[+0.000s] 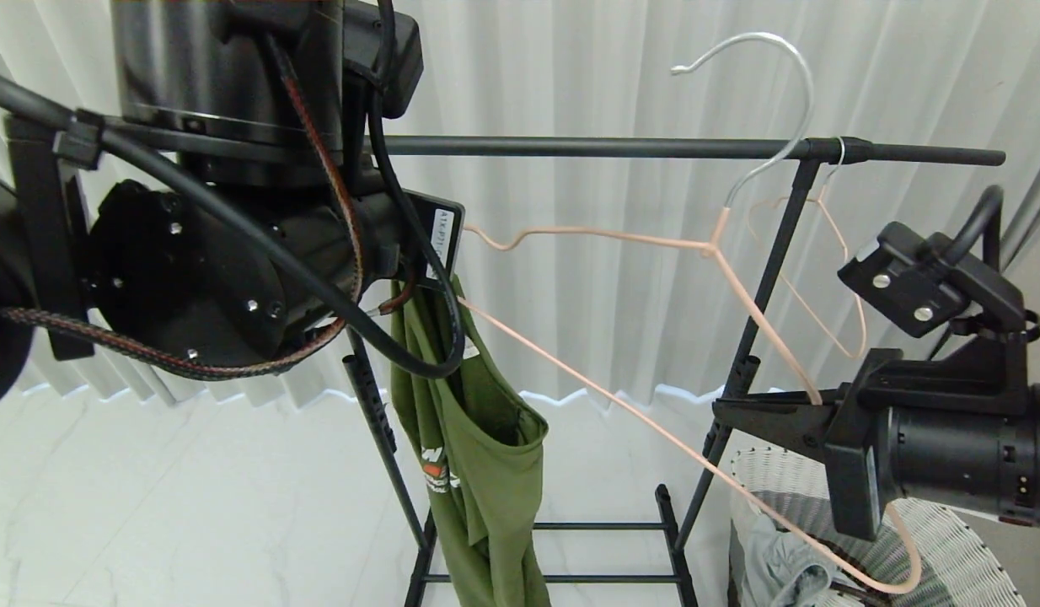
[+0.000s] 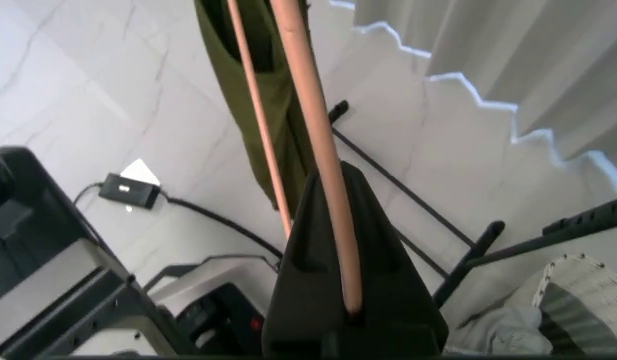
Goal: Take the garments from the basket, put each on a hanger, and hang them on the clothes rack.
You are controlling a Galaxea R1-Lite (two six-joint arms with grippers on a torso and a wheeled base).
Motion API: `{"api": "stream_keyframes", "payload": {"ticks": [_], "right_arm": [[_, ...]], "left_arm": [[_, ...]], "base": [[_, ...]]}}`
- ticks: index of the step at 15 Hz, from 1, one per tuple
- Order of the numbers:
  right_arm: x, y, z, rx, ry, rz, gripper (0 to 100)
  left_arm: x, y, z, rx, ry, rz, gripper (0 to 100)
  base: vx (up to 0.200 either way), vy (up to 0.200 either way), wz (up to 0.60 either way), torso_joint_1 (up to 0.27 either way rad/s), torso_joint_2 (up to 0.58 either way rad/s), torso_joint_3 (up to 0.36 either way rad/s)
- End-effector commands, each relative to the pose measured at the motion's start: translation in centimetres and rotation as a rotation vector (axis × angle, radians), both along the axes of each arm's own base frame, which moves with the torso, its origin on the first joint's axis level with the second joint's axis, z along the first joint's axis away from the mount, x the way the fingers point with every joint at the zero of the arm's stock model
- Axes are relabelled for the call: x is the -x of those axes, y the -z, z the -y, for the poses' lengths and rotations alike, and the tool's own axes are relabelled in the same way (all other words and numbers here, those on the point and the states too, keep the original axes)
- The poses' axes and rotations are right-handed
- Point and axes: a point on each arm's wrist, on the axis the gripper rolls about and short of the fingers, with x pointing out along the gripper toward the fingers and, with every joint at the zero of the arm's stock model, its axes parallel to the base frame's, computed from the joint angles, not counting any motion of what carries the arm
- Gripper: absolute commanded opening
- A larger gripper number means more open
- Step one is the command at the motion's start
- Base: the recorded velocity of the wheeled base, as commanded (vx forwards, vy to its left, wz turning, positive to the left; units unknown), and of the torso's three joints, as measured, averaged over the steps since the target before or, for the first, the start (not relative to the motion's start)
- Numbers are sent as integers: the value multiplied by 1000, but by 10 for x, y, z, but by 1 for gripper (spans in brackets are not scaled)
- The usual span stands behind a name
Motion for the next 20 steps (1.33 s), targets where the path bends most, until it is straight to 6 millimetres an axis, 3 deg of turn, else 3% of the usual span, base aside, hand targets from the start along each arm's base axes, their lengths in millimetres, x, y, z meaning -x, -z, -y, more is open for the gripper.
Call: {"api": "stream_keyframes", "payload": {"ticks": [1,11,15,20], "right_arm": [[-10,8,-13,11,3,-15,0],[-50,17,-68,-14,9,-39,0],[-49,15,-85,-20,-27,-36,0],[-46,16,-86,-15,-13,-33,0]], "left_arm": [[4,-1,3,6,14,3,0],[24,-13,22,72,107,28,0],[26,-18,28,115,122,35,0],[30,-20,30,139,131,38,0]], "base": [[0,0,0,0,0,0],[0,0,0,0,0,0],[0,0,0,0,0,0],[0,0,0,0,0,0]]}}
